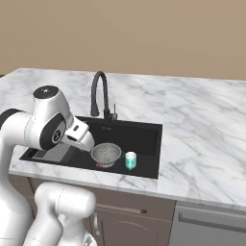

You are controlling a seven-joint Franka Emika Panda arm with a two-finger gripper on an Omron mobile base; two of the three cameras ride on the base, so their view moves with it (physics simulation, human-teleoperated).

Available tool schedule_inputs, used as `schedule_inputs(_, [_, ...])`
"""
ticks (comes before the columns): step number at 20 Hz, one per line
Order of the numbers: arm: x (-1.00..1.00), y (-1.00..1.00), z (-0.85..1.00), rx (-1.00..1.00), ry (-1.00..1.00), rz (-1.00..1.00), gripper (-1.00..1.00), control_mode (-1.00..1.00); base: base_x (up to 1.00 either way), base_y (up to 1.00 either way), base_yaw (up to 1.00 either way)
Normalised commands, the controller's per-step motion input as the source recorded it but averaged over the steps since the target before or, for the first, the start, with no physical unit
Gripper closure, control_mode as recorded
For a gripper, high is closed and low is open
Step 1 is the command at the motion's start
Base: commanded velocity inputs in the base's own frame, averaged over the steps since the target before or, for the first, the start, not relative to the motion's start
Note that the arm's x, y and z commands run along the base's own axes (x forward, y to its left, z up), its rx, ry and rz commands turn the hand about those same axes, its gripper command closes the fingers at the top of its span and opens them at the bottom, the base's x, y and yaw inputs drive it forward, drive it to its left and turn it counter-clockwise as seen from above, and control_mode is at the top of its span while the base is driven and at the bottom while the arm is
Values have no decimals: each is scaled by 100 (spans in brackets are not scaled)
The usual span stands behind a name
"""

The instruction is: Pick the strainer and colander and place them in the sink. Then turn on the water.

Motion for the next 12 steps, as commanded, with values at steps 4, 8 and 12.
schedule_inputs(4, [0,0,0,0,0,0,-100,100,-26,66,-2])
schedule_inputs(8, [0,0,0,0,0,0,-100,100,-24,100,-7])
schedule_inputs(12, [0,0,0,0,0,0,-100,100,-11,99,-6])
